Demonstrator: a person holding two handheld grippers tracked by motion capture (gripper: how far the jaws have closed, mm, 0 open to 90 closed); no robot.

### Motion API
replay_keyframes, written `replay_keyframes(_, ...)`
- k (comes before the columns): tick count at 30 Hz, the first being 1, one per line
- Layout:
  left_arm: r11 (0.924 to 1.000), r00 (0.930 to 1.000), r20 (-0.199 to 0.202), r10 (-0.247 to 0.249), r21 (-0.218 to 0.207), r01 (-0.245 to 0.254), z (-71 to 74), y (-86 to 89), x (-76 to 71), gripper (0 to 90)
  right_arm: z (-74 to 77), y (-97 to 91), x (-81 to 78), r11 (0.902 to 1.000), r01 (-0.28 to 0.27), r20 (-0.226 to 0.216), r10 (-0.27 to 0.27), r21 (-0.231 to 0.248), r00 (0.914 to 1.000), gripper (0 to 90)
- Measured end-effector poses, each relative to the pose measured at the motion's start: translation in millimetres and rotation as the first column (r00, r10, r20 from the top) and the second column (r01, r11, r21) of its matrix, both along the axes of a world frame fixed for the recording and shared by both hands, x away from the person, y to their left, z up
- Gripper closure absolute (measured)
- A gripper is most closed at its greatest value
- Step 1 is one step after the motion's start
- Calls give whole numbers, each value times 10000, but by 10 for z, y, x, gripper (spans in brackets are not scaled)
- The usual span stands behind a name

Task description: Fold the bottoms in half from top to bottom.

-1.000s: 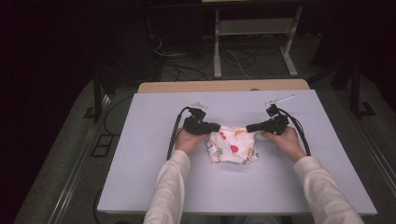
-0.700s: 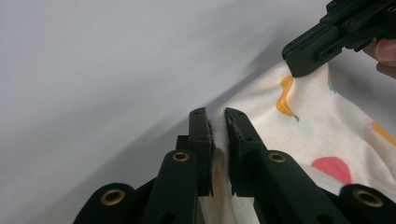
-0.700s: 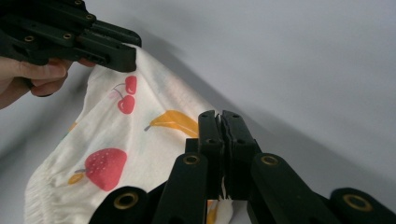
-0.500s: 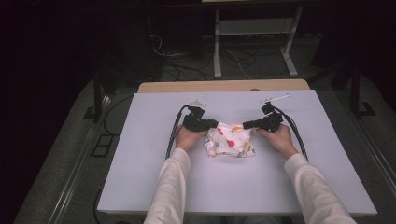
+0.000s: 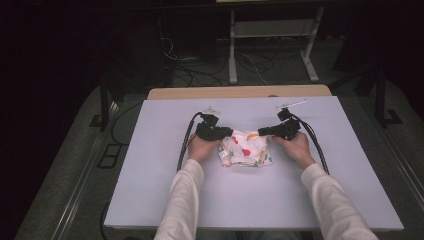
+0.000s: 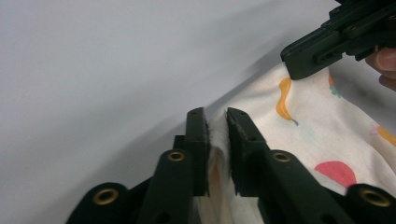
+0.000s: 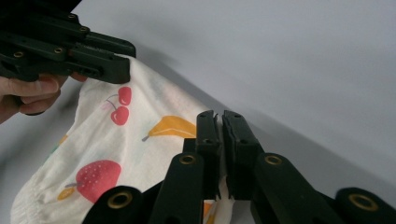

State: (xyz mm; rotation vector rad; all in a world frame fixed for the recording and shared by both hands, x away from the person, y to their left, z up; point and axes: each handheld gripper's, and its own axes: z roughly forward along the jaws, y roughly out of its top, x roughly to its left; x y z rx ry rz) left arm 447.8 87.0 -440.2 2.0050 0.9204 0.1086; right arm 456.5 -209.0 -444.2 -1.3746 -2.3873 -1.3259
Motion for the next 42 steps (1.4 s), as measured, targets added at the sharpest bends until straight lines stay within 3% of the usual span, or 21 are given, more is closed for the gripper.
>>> replay_keyframes(3, 9997, 9997, 79, 218, 69, -219, 23, -3, -19, 595, 33, -1, -25, 9999, 96, 296, -97, 32, 9995, 716)
replay_keyframes(6, 9993, 9995, 81, 313, 215, -315, 63, 2, -39, 502, 87, 7, -60, 9993, 70, 698, -44, -358, 9976, 619)
replay_keyframes(10, 9991, 9987, 280, 434, 4, -434, 131, 46, -77, 336, 160, -1, -111, 9980, 176, 1064, -110, -611, 9943, 408)
replay_keyframes(13, 9989, 9981, 397, 464, -76, -461, 173, 86, -105, 184, 210, -28, -147, 9973, 245, 1224, -159, -692, 9924, 239)
replay_keyframes(16, 9980, 9972, 498, 558, -323, -542, 208, 153, -130, 100, 258, -53, -181, 9975, 296, 1290, -211, -642, 9914, 124)
replay_keyframes(19, 9979, 9971, 420, 628, -195, -620, 219, 196, -139, 0, 299, -74, -225, 9969, 374, 1417, -272, -697, 9895, 7)
replay_keyframes(23, 9979, 9965, 522, 653, 19, -654, 229, 257, -190, 0, 331, -105, -296, 9977, 344, 1544, -249, -588, 9877, 0)
replay_keyframes(30, 9974, 9948, 716, 724, -65, -721, 270, 395, -305, 0, 341, -177, -408, 9991, 369, 1638, -332, -199, 9859, 0)
replay_keyframes(42, 9966, 9925, 923, 801, -284, -778, 324, 602, -446, 0, 388, -351, -583, 9977, 684, 1949, -668, -14, 9785, 0)
